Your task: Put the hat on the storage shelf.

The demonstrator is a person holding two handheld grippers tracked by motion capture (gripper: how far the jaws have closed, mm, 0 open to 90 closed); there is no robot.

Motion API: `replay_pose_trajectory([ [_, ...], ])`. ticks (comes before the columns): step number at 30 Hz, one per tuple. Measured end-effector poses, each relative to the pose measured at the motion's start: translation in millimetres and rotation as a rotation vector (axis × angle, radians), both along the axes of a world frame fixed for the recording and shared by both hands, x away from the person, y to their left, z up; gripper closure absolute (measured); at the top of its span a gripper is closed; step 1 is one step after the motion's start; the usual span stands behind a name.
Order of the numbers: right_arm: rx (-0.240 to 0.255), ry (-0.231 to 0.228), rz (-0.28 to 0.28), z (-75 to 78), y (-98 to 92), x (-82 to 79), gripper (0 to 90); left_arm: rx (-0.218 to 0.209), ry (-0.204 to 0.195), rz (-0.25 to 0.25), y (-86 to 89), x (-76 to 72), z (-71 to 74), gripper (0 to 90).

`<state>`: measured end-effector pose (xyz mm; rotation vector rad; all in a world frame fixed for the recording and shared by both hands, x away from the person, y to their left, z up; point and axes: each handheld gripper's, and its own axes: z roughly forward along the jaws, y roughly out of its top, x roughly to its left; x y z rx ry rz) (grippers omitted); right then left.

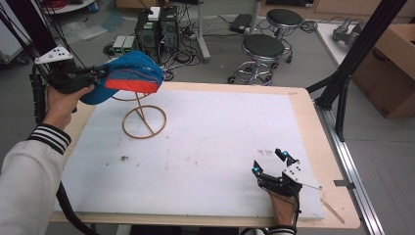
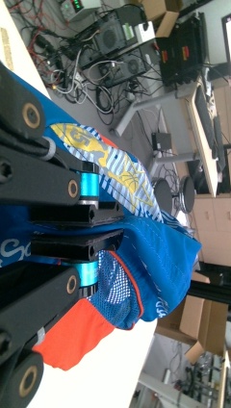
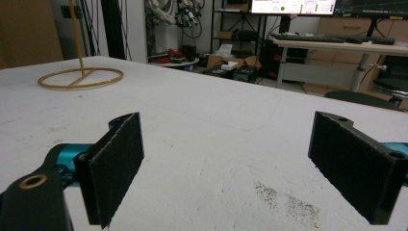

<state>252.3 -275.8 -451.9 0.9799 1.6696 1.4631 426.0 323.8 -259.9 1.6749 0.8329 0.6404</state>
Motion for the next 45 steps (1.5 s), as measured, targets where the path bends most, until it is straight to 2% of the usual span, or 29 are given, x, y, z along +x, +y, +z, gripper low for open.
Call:
replay_pose_trajectory([
  [2,0.000,0.000,0.001,0.0,0.0,0.0,11.4,0.024,0.017,0.008,1.3,0.1,-2.3,83.8],
  [5,-0.001,0.002,0.000,0.0,-0.1,0.1,11.4,-0.002,0.008,-0.001,5.2,-2.2,-8.9,86.3],
  [8,-0.001,0.004,0.000,0.0,0.4,-0.2,11.4,-0.026,0.015,-0.014,8.0,-4.3,-15.6,86.6],
  [10,-0.005,0.001,0.000,0.0,0.4,0.2,11.4,-0.024,0.023,-0.036,7.5,-4.9,-16.1,85.2],
  [13,-0.006,0.002,-0.002,0.1,0.7,0.0,11.4,-0.028,0.009,-0.051,5.9,-6.8,-14.2,84.3],
  [15,-0.005,0.005,-0.001,0.1,1.1,-0.3,11.4,-0.045,0.008,-0.071,5.0,-8.4,-13.1,79.3],
  [17,-0.010,0.001,-0.002,0.1,1.0,-0.3,11.4,-0.035,0.012,-0.078,3.2,-9.9,-12.6,73.4],
  [19,-0.010,0.001,-0.002,0.1,1.0,-0.3,11.4,-0.048,0.001,-0.080,2.3,-12.2,-13.2,66.9],
  [21,-0.011,0.000,-0.002,0.1,1.1,-0.4,11.4,-0.049,-0.010,-0.082,2.0,-15.3,-14.9,66.2],
  [22,-0.013,-0.001,-0.002,0.1,1.1,-0.3,11.4,-0.056,-0.016,-0.082,1.8,-16.6,-16.0,63.1],
  [26,-0.011,-0.001,-0.001,0.1,0.9,-0.4,11.4,-0.073,-0.047,-0.068,2.4,-23.1,-20.3,38.9],
  [28,-0.006,0.001,0.001,0.1,0.8,-0.3,11.4,-0.081,-0.067,-0.073,3.0,-27.2,-22.1,35.8],
  [31,-0.003,0.001,0.003,0.0,0.5,0.0,11.4,-0.090,-0.094,-0.071,3.0,-35.3,-24.4,20.4],
  [36,-0.003,-0.001,0.005,0.0,0.2,-0.3,11.4,-0.122,-0.183,-0.086,2.0,-54.2,-31.4,13.0],
  [39,-0.004,-0.004,0.004,0.0,-0.2,0.0,11.4,-0.134,-0.236,-0.094,-0.3,-72.1,-43.3,12.8],
  [43,0.007,0.002,0.004,0.0,-0.7,-0.3,11.4,-0.107,-0.262,-0.083,-6.4,-90.0,-62.2,12.8],
  [45,0.015,0.003,0.002,0.0,-1.5,-0.3,11.4,-0.121,-0.266,-0.083,-8.5,-98.8,-71.7,12.8],
])
